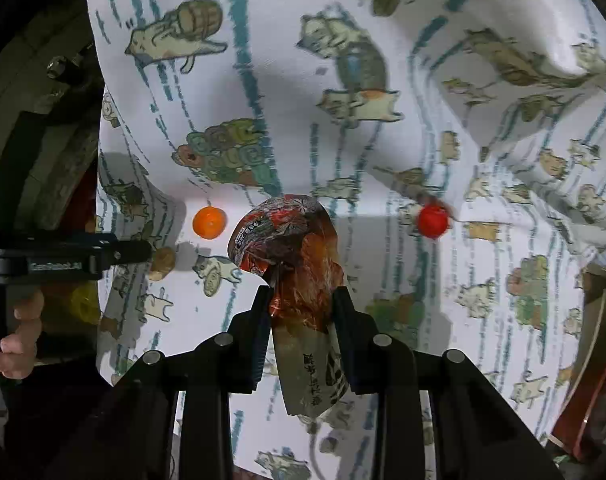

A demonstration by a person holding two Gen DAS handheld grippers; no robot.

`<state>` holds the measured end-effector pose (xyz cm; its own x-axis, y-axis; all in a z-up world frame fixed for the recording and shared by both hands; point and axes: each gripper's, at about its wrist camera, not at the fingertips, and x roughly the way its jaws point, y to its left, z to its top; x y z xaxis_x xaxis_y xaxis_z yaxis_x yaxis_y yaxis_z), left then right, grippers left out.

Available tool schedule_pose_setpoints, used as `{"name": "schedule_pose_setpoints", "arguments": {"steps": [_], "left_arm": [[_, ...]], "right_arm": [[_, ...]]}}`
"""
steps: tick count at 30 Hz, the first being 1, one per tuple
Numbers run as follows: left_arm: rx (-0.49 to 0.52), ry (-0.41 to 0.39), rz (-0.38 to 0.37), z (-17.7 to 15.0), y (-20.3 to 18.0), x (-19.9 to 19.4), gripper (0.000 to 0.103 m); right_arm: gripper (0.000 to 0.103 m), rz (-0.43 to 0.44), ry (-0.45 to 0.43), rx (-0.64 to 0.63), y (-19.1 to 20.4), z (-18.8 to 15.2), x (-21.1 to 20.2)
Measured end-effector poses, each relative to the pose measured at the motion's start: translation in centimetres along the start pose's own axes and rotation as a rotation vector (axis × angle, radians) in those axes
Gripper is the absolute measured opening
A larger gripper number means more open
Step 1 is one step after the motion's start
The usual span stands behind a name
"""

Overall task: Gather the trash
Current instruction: 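Grasp the clear plastic bag with the right tool while the left tool grasps the brown piece, then carry the plastic bag in the right tool and brown piece in the left tool over the basket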

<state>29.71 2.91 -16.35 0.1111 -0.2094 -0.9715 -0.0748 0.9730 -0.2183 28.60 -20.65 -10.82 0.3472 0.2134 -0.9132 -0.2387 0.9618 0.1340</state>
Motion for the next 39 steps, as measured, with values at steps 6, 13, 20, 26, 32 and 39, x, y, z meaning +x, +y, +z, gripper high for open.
{"name": "schedule_pose_setpoints", "arguments": {"steps": [6,13,20,26,32,39], "left_arm": [[0.019,0.008,0.087,-0.3,-1.0,1.7,0.035],[0.014,-0.005,0.074,-0.7,-1.6,1.7,0.024],[0.024,-0.085,0.043,-1.4,-2.5,-1.4,0.024],[0.067,-0.235,0.115,-2.8,-3.5,-6.4,0.024],[0.113,-0.366,0.085,-5.7,-4.7,-12.2,0.024],[0.127,-0.449,0.049,-10.9,-5.5,-15.9,0.024]], "right_arm": [[0.033,-0.022,-0.003,0.034,-1.0,-0.1,-1.0],[0.033,-0.029,-0.005,0.046,-1.6,-1.0,0.0],[0.033,-0.027,-0.027,0.064,-1.9,-1.5,-1.1],[0.033,-0.04,-0.098,0.04,-0.6,-2.5,-3.4],[0.033,0.006,-0.16,0.068,0.7,-3.7,-6.2],[0.033,0.067,-0.282,0.078,2.6,-7.7,-11.1]]}}
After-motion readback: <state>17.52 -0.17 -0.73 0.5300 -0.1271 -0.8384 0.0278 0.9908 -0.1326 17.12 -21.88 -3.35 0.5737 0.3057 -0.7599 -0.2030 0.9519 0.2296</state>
